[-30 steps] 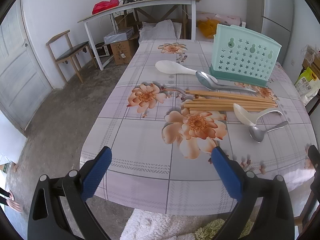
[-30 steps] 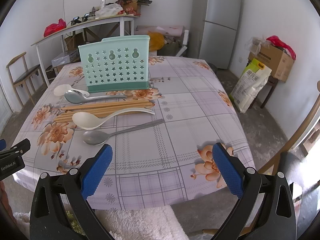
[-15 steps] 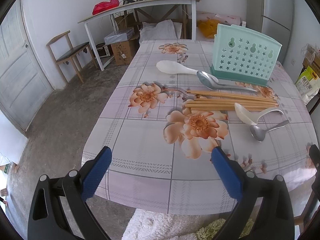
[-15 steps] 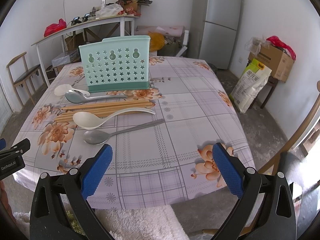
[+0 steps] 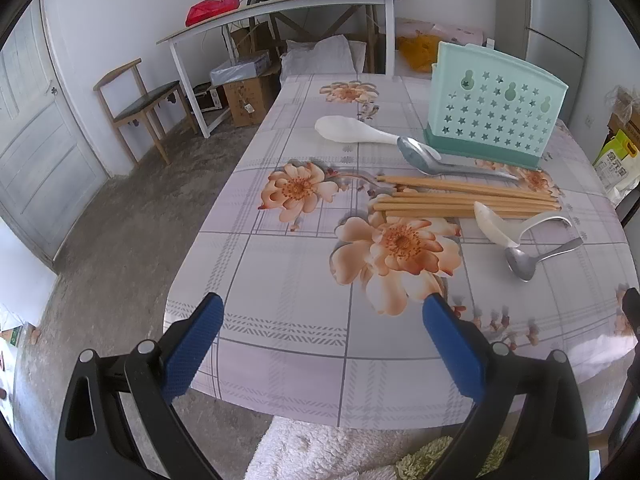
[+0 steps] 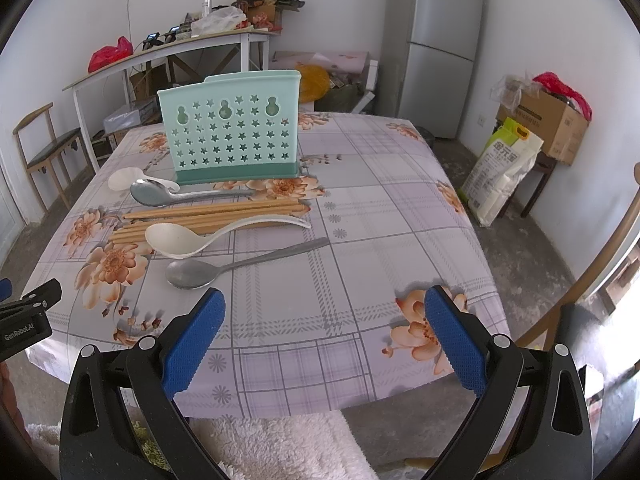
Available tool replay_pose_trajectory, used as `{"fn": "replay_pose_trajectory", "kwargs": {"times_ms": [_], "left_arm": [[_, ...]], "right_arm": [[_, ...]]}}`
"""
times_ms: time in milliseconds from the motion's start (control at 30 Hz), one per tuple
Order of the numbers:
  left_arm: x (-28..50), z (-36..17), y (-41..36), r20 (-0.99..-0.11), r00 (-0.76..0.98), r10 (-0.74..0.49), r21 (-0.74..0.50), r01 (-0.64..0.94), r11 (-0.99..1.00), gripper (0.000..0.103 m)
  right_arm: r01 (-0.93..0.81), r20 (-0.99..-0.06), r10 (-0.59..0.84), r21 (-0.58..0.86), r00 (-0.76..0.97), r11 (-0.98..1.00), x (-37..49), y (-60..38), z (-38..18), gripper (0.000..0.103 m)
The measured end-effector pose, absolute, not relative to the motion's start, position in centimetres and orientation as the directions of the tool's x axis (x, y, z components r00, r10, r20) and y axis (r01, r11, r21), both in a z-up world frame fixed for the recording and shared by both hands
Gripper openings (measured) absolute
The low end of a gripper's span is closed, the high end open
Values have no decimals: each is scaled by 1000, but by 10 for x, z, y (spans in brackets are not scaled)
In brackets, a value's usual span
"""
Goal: Organize utensils
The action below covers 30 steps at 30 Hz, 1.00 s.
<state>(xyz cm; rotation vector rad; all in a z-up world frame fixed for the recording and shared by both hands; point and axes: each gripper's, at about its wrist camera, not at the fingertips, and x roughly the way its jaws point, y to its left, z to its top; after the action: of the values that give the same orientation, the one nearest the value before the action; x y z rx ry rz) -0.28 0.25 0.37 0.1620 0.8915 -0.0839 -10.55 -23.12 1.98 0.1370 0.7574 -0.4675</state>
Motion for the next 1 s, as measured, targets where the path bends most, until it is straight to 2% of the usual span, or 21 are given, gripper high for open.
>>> {"fn": "replay_pose_trajectory", "kwargs": {"times_ms": [1000], "left_arm": [[11, -1, 5, -780, 621, 72, 170, 100, 980, 98]], "right_arm": [[424, -698, -342, -61, 629, 904, -95, -223, 17, 95]]}}
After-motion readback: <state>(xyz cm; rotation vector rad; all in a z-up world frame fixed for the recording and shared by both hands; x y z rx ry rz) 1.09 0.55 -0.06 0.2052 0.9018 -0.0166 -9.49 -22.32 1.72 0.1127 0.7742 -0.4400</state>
